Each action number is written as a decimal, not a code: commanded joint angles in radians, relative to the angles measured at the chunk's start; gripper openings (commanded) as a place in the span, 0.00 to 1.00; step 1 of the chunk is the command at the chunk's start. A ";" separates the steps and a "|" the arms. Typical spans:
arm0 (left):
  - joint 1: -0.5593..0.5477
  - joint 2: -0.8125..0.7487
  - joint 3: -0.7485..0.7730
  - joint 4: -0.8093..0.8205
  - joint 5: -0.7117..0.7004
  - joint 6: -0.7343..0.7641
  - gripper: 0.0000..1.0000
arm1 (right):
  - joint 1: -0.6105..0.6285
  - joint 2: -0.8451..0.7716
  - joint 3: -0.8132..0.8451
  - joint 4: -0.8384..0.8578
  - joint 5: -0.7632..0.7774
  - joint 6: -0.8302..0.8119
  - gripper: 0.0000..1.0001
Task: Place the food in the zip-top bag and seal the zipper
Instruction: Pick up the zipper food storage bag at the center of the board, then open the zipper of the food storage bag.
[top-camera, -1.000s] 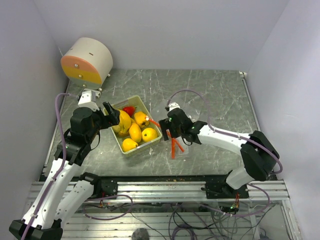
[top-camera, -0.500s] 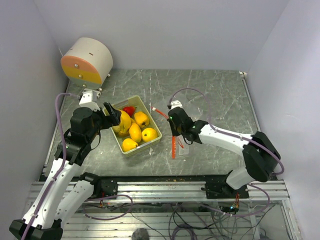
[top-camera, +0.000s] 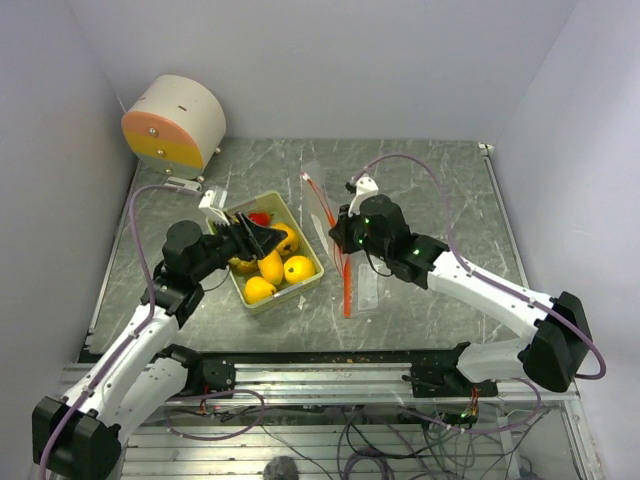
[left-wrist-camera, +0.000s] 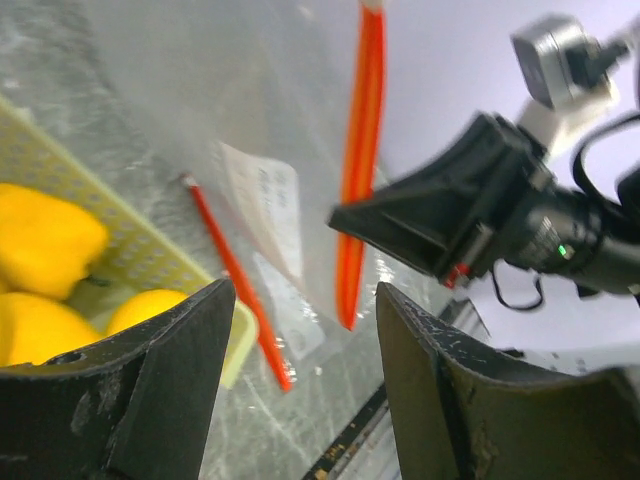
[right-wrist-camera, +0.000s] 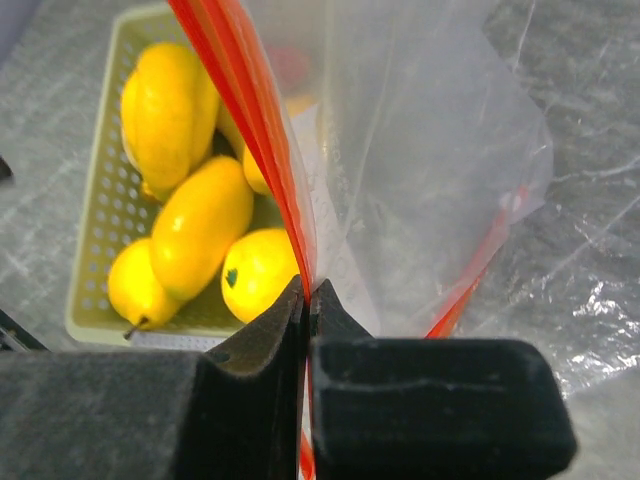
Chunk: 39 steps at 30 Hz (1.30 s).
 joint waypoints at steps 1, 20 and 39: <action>-0.106 -0.006 0.002 0.141 0.019 0.021 0.71 | 0.001 0.001 0.091 0.050 0.036 0.070 0.00; -0.485 0.218 0.031 0.173 -0.471 0.176 0.88 | 0.000 0.018 0.160 0.063 0.018 0.131 0.00; -0.491 0.249 0.047 0.258 -0.543 0.222 0.74 | 0.001 0.011 0.167 0.013 0.004 0.136 0.00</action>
